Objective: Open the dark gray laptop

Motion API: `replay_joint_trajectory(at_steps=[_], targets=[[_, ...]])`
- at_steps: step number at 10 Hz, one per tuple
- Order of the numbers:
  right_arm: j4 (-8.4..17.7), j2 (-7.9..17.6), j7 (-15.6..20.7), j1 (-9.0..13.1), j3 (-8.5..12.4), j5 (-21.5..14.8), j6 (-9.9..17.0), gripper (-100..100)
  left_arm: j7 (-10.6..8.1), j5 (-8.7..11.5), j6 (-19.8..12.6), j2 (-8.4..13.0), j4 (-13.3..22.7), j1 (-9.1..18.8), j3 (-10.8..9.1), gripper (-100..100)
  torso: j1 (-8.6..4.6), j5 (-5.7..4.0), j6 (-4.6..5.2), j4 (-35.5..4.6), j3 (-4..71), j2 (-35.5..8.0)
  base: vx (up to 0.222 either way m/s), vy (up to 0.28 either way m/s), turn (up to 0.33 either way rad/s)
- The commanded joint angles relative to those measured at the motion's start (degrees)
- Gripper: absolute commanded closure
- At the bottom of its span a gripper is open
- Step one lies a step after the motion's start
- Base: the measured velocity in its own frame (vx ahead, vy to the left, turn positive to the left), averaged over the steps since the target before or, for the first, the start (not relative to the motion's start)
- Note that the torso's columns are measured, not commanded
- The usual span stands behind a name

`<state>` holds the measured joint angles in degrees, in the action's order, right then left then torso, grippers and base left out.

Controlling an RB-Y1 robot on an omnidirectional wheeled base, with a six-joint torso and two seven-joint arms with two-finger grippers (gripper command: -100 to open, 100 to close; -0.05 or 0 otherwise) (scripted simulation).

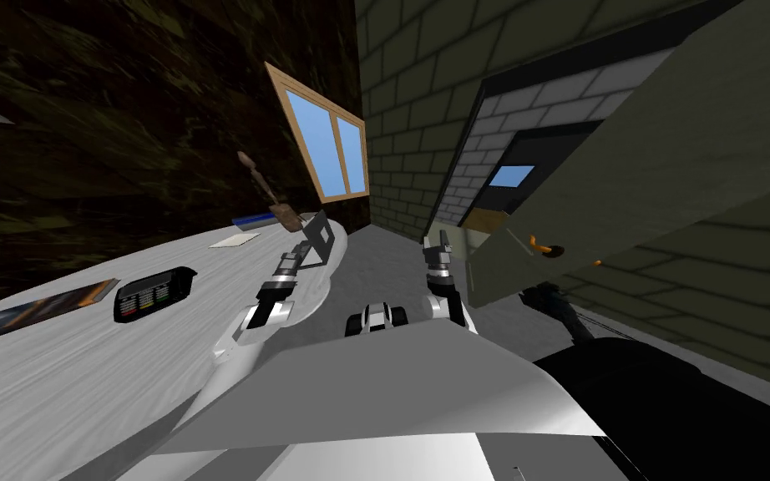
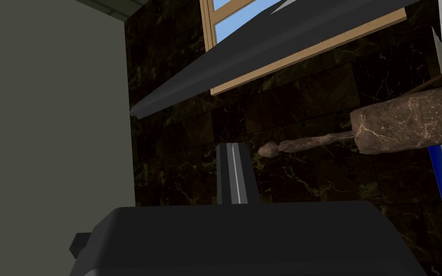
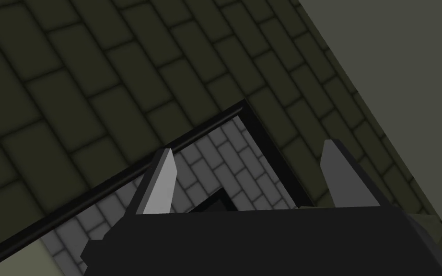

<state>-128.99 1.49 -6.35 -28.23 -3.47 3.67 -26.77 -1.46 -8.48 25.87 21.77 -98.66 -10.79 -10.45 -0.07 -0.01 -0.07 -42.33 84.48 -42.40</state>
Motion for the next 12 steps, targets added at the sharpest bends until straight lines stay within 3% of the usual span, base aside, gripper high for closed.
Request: replay_joint_trajectory(at_steps=[1,2,3,4,5,9,10,12], targets=[[0.0,0.0,0.0,0.0,0.0,0.0,0.0,0,-0.78,0.0,-0.3,-0.1,-3.8,-2.3,1.68,100,0.00,-0.01,0.10,0.0,0.1,0.1,0.054,-0.024,0.020],[0.0,0.0,0.0,0.0,0.0,0.0,0.0,0,-2.19,0.3,0.1,0.1,-5.4,-4.8,4.34,100,0.16,0.03,0.11,0.0,0.1,0.0,0.134,-0.036,0.291],[0.0,0.0,0.0,0.0,0.0,0.0,0.0,0,-2.19,0.3,0.1,0.1,-7.2,-5.3,4.64,100,0.12,0.04,0.01,0.1,0.2,0.3,0.126,-0.050,0.309],[0.0,0.0,0.0,0.0,0.0,0.0,0.0,0,-2.17,0.4,0.2,0.3,-6.3,-5.1,3.94,100,0.07,0.01,0.08,0.1,0.2,0.2,0.041,-0.023,0.047],[0.0,0.0,0.0,0.0,0.0,0.0,0.0,0,-2.30,0.4,-1.4,0.7,-7.4,-5.1,3.09,-100,0.14,0.03,0.12,0.0,0.0,0.0,0.044,-0.075,0.045],[0.0,0.0,0.0,0.0,0.0,0.0,0.0,0,-2.35,0.6,-4.7,1.6,-9.1,-4.8,1.13,-100,0.01,0.00,0.07,0.1,0.1,0.1,0.047,-0.123,0.063],[0.0,0.0,0.0,0.0,0.0,0.0,0.0,0,-2.28,0.5,-4.0,1.3,-8.9,-5.0,1.55,-100,0.11,0.02,0.07,0.1,0.1,0.1,0.023,-0.053,0.016],[0.0,0.0,0.0,0.0,0.0,0.0,0.0,0,-3.24,0.9,-6.5,2.7,-11.1,-5.1,0.88,-100,0.28,0.08,0.07,0.0,0.1,0.2,0.069,-0.033,-0.011]])
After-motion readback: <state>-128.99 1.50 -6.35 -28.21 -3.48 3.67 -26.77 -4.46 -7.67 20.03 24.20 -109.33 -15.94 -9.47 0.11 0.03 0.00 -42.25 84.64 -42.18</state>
